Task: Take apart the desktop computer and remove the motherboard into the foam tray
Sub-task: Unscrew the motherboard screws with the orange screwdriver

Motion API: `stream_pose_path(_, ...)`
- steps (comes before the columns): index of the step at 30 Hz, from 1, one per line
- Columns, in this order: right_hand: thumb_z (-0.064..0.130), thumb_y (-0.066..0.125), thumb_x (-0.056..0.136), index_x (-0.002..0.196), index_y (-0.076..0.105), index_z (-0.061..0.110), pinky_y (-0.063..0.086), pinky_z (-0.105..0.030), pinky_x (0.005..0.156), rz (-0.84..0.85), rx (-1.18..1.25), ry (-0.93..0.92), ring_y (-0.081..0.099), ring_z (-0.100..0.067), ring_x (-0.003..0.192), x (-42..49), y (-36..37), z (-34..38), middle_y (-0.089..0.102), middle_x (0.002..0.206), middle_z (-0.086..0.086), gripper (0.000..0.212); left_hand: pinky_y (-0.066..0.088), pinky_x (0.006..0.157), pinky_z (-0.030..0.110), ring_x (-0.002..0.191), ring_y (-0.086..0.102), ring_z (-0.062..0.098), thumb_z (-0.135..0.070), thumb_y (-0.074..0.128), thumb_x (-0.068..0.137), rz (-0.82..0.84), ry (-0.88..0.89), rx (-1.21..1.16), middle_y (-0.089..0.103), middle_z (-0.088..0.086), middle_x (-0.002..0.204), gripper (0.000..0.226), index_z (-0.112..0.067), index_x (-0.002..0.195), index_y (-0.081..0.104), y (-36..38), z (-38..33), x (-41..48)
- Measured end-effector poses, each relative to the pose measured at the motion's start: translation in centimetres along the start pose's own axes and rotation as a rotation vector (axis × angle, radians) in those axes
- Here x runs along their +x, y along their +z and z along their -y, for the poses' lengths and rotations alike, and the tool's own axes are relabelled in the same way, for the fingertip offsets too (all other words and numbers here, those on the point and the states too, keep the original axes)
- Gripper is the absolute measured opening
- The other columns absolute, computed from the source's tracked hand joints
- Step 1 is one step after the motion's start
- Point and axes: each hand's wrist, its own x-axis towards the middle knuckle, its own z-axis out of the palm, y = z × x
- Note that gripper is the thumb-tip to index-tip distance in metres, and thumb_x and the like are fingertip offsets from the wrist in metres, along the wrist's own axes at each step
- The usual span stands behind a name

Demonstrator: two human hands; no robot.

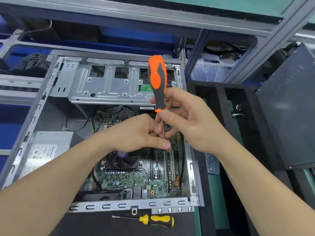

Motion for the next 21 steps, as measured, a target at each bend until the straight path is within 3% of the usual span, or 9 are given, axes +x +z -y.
stream_pose_path(3,0.008,0.060,0.101,0.126,0.059,0.008,0.063,-0.037,0.059,-0.002,0.013,0.007,0.075,-0.031,0.076,-0.2,0.0,0.1,0.062,0.103,-0.023,0.025,0.051,0.069,0.052,0.060,0.053,0.040,-0.053,0.073,0.087,-0.016,0.021,0.055,0.036,0.012,0.056,0.031,-0.049,0.057,0.064,0.1,0.1,0.0)
stream_pose_path(5,0.009,0.060,0.101,0.127,0.059,0.007,0.062,-0.036,0.059,-0.001,0.019,0.009,0.075,-0.030,0.075,-0.3,0.0,0.1,0.062,0.101,-0.023,0.026,0.052,0.073,0.059,0.060,0.049,0.041,-0.052,0.074,0.086,-0.008,0.014,0.086,0.032,0.004,0.056,0.034,-0.048,0.054,0.062,0.1,0.2,0.0)
stream_pose_path(7,0.008,0.059,0.101,0.127,0.058,0.006,0.062,-0.036,0.059,-0.003,0.017,0.010,0.076,-0.030,0.075,-0.3,0.0,0.2,0.061,0.101,-0.023,0.026,0.052,0.082,0.067,0.069,0.059,0.049,-0.052,0.075,0.086,0.014,-0.003,0.074,0.032,0.007,0.058,0.036,-0.047,0.053,0.061,0.2,0.2,-0.1)
stream_pose_path(13,0.009,0.059,0.101,0.128,0.058,0.008,0.064,-0.046,0.060,-0.014,-0.003,0.001,0.076,-0.032,0.077,-0.5,0.1,0.3,0.061,0.105,-0.023,0.027,0.052,0.083,0.067,0.068,0.055,0.051,-0.052,0.076,0.084,0.017,-0.028,0.083,0.031,0.015,0.059,0.041,-0.039,0.051,0.056,0.2,0.2,0.0)
stream_pose_path(16,0.009,0.058,0.102,0.129,0.057,0.005,0.064,-0.056,0.063,0.021,0.008,-0.019,0.076,-0.034,0.081,-0.8,-0.2,0.1,0.060,0.105,-0.023,0.027,0.050,0.085,0.066,0.080,0.062,0.054,-0.056,0.077,0.079,0.028,-0.032,0.092,0.044,0.028,0.064,0.047,-0.032,0.050,0.049,0.3,0.0,0.0)
stream_pose_path(18,0.008,0.056,0.104,0.128,0.055,0.002,0.064,-0.057,0.067,0.086,0.041,-0.037,0.076,-0.035,0.084,-1.2,-0.6,0.1,0.062,0.105,-0.019,0.025,0.050,0.089,0.066,0.091,0.063,0.057,-0.051,0.078,0.077,0.068,-0.020,0.063,0.053,0.036,0.075,0.039,-0.035,0.054,0.053,0.5,-0.3,-0.1)
stream_pose_path(21,0.009,0.055,0.106,0.130,0.056,0.003,0.063,-0.056,0.071,0.222,0.128,-0.061,0.074,-0.037,0.088,-1.9,-1.2,0.6,0.067,0.104,-0.010,0.025,0.050,0.088,0.064,0.092,0.066,0.047,-0.046,0.078,0.078,0.150,-0.016,0.048,0.065,0.034,0.089,0.031,-0.023,0.067,0.059,0.9,-0.6,-0.3)
